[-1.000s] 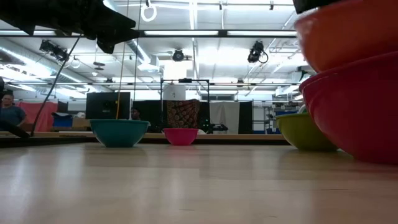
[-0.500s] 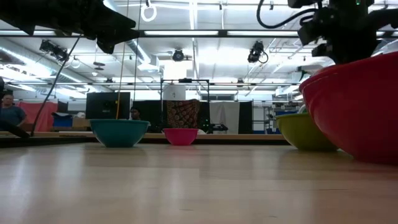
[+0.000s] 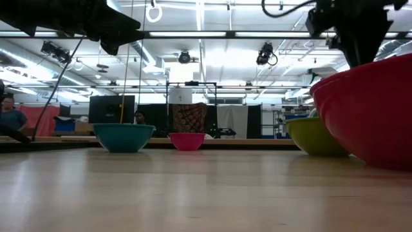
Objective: Nest bowls inside each other
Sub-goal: Stack the orange bowl on the red bowl, then stack the green bowl on the orange bowl
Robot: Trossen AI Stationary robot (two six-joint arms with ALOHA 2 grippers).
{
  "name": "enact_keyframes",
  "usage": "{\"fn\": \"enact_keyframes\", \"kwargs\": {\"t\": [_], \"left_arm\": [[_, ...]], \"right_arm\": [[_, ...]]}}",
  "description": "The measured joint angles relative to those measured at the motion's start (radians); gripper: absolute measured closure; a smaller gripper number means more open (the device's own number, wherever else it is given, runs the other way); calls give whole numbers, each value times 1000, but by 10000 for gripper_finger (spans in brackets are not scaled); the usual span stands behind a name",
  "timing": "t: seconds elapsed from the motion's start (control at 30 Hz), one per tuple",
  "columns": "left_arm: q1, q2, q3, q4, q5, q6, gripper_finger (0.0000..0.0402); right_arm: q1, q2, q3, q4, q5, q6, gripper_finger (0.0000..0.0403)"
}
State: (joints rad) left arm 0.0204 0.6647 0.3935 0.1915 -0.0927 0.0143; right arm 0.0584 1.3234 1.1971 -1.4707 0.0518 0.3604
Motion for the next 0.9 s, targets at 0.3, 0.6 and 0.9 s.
{"fn": "enact_keyframes", "kwargs": {"t": [0.3,0.6,0.9], "left_arm": [[-3,0,0,-1,0,-1,209],[-3,0,0,-1,0,-3,209],[-3,0,0,13,0,-14,209]], "right_arm": [[-4,-1,5,-39,166,4,149],[-30,0,-48,-20,282,53,171],[-310,0,-48,137,321,80,195]]}}
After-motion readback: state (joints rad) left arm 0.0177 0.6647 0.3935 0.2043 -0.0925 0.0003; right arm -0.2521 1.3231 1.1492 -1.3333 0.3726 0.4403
